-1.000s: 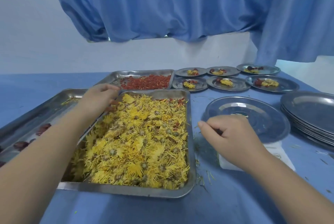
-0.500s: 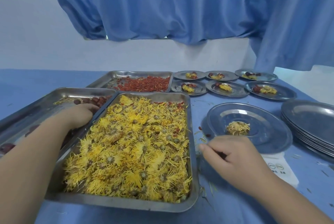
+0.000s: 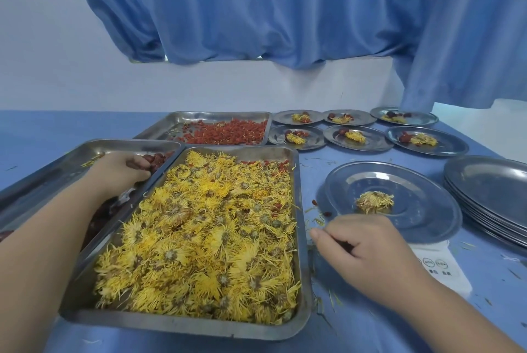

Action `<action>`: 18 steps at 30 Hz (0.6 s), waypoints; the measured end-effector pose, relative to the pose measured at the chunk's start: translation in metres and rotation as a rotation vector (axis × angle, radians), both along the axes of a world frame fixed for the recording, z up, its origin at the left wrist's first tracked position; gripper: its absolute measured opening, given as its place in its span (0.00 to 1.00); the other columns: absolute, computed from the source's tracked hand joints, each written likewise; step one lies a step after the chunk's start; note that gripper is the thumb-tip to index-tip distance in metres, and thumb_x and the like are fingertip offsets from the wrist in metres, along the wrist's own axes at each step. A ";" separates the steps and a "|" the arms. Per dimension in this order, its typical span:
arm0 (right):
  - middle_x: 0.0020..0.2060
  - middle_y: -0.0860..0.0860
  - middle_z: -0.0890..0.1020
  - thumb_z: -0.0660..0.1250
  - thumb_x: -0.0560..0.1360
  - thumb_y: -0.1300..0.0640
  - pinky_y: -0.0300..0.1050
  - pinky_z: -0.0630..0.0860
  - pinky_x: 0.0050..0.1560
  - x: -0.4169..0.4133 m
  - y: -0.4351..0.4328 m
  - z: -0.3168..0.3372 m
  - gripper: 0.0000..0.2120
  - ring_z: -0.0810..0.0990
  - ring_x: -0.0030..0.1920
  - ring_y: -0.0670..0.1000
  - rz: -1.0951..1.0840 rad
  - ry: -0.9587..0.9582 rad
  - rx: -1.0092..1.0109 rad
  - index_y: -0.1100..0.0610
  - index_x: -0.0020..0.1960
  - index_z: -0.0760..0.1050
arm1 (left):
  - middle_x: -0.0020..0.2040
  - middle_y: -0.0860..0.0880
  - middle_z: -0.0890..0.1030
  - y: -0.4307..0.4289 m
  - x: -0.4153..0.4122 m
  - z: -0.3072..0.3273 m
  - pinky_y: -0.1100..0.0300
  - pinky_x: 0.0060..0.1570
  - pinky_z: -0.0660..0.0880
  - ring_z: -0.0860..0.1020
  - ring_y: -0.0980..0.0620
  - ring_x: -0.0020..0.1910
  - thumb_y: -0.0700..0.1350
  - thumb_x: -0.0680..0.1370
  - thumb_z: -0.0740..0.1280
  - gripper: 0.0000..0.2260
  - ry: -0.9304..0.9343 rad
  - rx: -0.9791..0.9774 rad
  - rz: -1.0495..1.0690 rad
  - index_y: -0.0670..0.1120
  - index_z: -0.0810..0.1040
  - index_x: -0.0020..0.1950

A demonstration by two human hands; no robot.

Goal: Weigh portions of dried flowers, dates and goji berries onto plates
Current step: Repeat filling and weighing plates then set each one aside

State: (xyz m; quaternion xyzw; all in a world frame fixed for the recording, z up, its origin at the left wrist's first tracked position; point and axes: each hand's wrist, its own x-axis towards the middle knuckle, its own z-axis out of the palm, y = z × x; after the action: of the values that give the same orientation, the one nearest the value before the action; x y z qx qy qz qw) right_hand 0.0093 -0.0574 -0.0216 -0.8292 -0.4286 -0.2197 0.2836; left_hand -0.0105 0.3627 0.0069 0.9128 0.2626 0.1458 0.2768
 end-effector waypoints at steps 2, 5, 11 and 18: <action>0.22 0.48 0.58 0.58 0.77 0.46 0.46 0.64 0.26 0.000 0.000 0.001 0.22 0.61 0.24 0.48 -0.003 0.002 0.009 0.53 0.28 0.55 | 0.46 0.47 0.83 -0.011 0.000 0.007 0.52 0.45 0.74 0.77 0.52 0.36 0.41 0.77 0.69 0.05 -0.099 -0.036 -0.019 0.48 0.80 0.52; 0.22 0.49 0.58 0.58 0.77 0.46 0.48 0.66 0.26 -0.001 -0.002 0.004 0.23 0.62 0.24 0.49 -0.006 0.017 0.029 0.53 0.28 0.55 | 0.52 0.52 0.81 -0.038 0.007 0.018 0.60 0.39 0.73 0.81 0.51 0.44 0.41 0.76 0.70 0.10 -0.183 -0.076 -0.083 0.50 0.78 0.56; 0.21 0.54 0.68 0.62 0.75 0.47 0.42 0.64 0.29 0.007 -0.015 0.010 0.24 0.66 0.24 0.51 -0.074 0.201 0.272 0.60 0.25 0.65 | 0.51 0.50 0.80 -0.123 0.030 0.035 0.54 0.46 0.81 0.82 0.49 0.43 0.38 0.75 0.70 0.14 -0.200 -0.201 -0.355 0.56 0.78 0.54; 0.20 0.49 0.74 0.66 0.76 0.51 0.32 0.69 0.24 0.029 -0.043 0.027 0.18 0.71 0.22 0.44 -0.226 0.672 0.906 0.57 0.29 0.79 | 0.53 0.60 0.78 -0.222 0.052 0.041 0.65 0.38 0.78 0.79 0.56 0.50 0.39 0.74 0.67 0.17 -0.086 -0.104 -0.643 0.60 0.77 0.55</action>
State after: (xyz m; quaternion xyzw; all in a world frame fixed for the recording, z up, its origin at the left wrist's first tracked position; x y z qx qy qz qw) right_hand 0.0382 -0.0999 0.0054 -0.6897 -0.0868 -0.1346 0.7062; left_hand 0.0416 0.1409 0.0476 0.9267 -0.0438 0.0756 0.3655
